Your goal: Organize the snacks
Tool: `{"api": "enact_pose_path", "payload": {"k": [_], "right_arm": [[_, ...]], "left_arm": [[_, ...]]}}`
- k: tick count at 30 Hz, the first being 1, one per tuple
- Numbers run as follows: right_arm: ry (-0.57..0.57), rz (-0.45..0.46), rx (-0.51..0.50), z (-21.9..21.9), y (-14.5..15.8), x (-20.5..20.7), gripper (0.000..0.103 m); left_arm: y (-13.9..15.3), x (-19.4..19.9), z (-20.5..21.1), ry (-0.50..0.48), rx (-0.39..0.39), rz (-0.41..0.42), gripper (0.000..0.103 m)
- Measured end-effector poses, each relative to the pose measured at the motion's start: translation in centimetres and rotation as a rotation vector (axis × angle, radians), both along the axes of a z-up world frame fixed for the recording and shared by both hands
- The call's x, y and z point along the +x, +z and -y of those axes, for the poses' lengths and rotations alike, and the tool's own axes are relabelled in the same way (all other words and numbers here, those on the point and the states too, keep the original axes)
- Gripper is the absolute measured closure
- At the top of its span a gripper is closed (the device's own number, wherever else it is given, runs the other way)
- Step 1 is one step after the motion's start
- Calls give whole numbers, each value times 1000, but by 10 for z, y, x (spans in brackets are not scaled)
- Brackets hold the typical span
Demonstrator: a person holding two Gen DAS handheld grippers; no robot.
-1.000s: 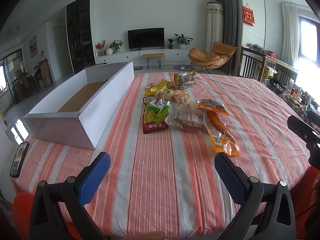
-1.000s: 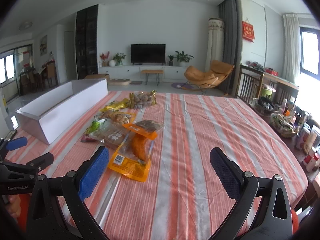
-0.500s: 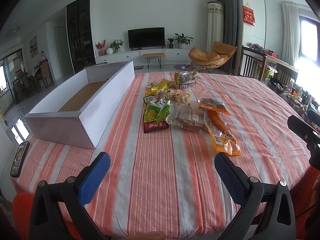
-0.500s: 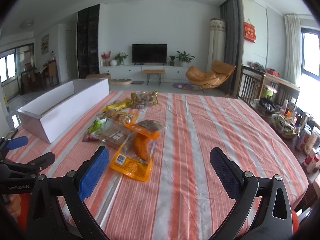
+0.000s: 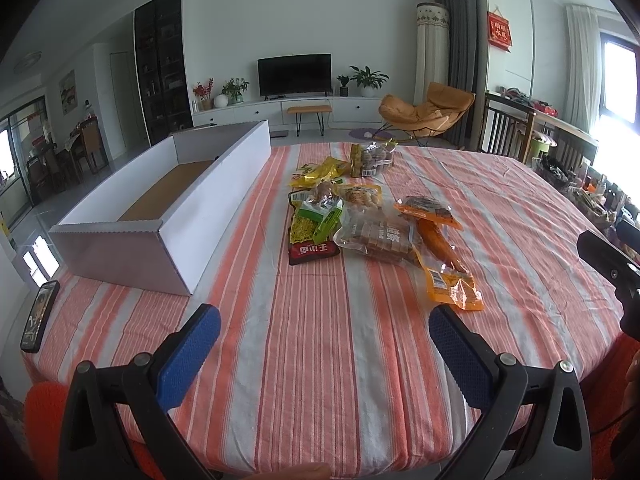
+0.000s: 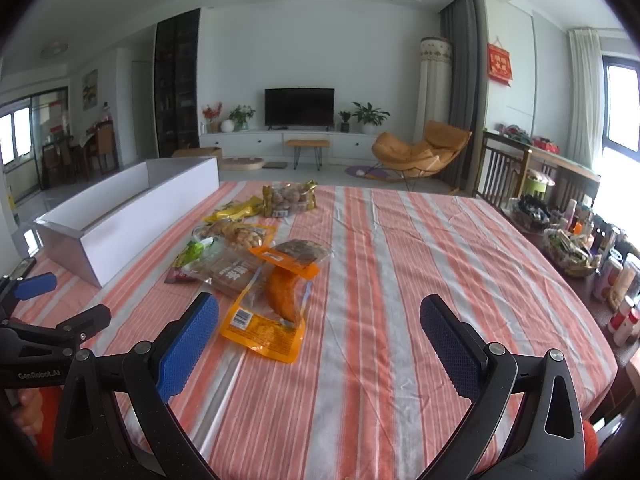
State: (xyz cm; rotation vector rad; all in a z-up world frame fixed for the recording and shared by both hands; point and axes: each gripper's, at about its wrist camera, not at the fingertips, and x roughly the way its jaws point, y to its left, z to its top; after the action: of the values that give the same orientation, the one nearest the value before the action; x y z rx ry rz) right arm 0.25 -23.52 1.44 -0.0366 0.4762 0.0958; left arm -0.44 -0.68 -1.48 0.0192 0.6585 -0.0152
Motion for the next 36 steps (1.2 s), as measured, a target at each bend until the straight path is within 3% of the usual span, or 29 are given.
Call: {"api": "enact_pose_path", "payload": {"k": [13, 21, 31, 36], "right_arm": [[-9, 10, 11, 3, 0, -1, 1], [-1, -12, 10, 2, -4, 3, 1], [20, -47, -1, -4, -10, 6, 1], [33, -59, -12, -8, -12, 7, 1]], "left_arm": [[-3, 0, -6, 14, -7, -15, 0], [-21, 13, -11, 27, -17, -101, 0], [-29, 17, -17, 40, -10, -128, 0], [-47, 29, -19, 38, -5, -193, 0]]}}
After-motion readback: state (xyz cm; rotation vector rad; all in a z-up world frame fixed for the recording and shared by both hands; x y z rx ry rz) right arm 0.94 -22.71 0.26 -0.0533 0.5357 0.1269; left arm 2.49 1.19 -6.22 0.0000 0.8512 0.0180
